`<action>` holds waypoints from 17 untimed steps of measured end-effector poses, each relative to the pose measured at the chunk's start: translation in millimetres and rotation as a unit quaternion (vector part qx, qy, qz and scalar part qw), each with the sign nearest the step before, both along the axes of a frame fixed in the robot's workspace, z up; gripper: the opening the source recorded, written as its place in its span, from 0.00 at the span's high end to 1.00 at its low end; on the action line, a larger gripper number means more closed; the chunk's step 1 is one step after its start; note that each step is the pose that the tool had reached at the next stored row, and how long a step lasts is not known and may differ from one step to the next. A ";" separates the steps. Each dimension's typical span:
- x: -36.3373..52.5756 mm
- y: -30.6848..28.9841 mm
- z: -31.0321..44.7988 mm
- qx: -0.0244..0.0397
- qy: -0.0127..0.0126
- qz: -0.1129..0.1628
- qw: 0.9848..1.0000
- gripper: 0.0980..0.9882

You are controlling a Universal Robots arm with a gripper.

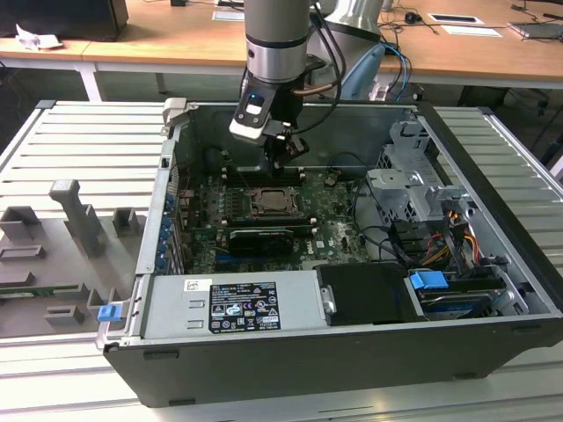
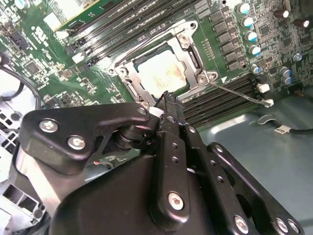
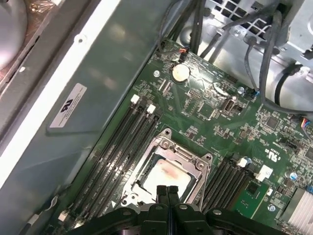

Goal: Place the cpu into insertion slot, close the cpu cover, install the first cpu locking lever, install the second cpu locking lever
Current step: 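Install the first cpu locking lever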

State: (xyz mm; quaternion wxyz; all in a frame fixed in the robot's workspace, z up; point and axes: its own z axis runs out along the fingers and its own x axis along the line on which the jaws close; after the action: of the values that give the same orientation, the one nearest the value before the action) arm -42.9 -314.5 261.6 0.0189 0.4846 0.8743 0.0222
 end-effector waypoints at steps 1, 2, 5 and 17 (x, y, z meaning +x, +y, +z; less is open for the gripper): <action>0.0 0.0 0.0 0.000 0.000 0.004 1.000 0.99; 0.0 0.0 0.0 0.000 0.000 0.009 1.000 0.99; 0.0 0.0 0.0 0.000 0.000 0.041 0.999 0.99; 0.0 -1.5 0.0 0.000 0.000 0.116 0.993 0.99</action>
State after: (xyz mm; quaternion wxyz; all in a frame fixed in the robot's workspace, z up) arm -42.9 -316.0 261.5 0.0162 0.3797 0.9247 0.0243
